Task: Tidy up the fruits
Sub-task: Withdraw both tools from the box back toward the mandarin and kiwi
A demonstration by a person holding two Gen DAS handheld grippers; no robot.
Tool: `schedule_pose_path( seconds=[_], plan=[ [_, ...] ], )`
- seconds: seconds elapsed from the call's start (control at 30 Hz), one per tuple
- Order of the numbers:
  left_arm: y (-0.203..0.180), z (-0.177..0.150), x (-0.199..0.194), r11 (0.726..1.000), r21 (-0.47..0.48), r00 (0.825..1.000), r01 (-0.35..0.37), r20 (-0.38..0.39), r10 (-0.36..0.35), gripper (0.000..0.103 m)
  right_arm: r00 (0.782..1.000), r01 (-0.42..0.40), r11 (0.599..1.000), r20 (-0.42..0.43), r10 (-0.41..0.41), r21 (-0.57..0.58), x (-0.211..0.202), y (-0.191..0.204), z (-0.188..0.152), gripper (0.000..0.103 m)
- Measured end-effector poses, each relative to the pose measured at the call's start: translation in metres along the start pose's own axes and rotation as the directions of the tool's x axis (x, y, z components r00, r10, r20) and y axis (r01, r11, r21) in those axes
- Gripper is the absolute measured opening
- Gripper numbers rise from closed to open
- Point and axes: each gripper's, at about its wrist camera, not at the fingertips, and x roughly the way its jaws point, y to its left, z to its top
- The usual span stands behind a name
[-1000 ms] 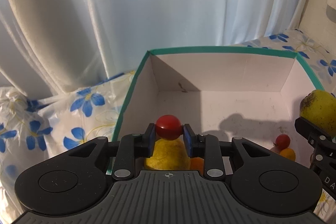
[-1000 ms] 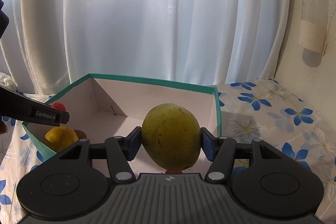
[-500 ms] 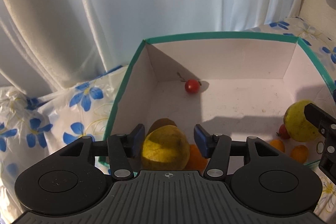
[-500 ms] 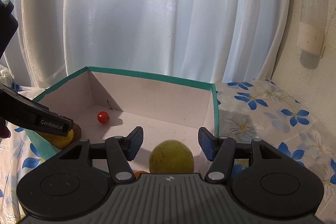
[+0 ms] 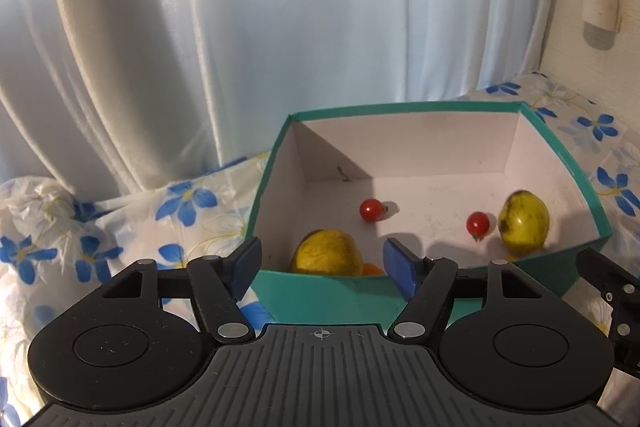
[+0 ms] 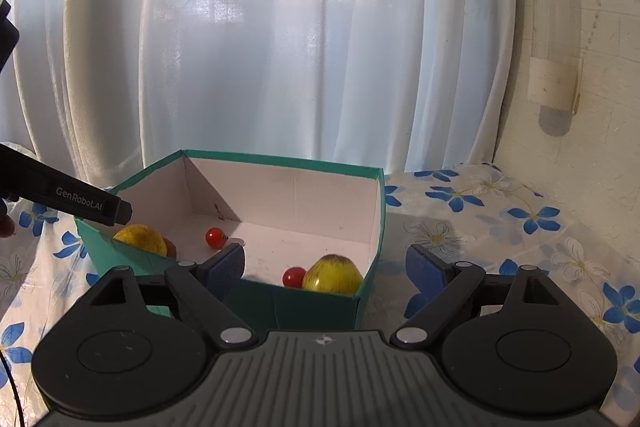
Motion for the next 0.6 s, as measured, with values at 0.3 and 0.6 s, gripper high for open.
schedule_pose_path(
  seconds=[0.3,0.6],
  plan=[
    [-0.011,-0.068,-0.007,0.991,0.054,0.992,0.123,-0.04,-0.121,0.073,0.992,-0.041,0.999,-0.118,0.037,-0.028,-0.022,0.017,-0.048,0.088],
    [-0.027,-0.09,0.003,0.98,0.123,0.987,0.159,-0.046,-0.154,0.073,0.988,-0.035,0.999,-0.15,0.033,-0.014,-0.031,0.022,-0.063,0.088]
  ],
)
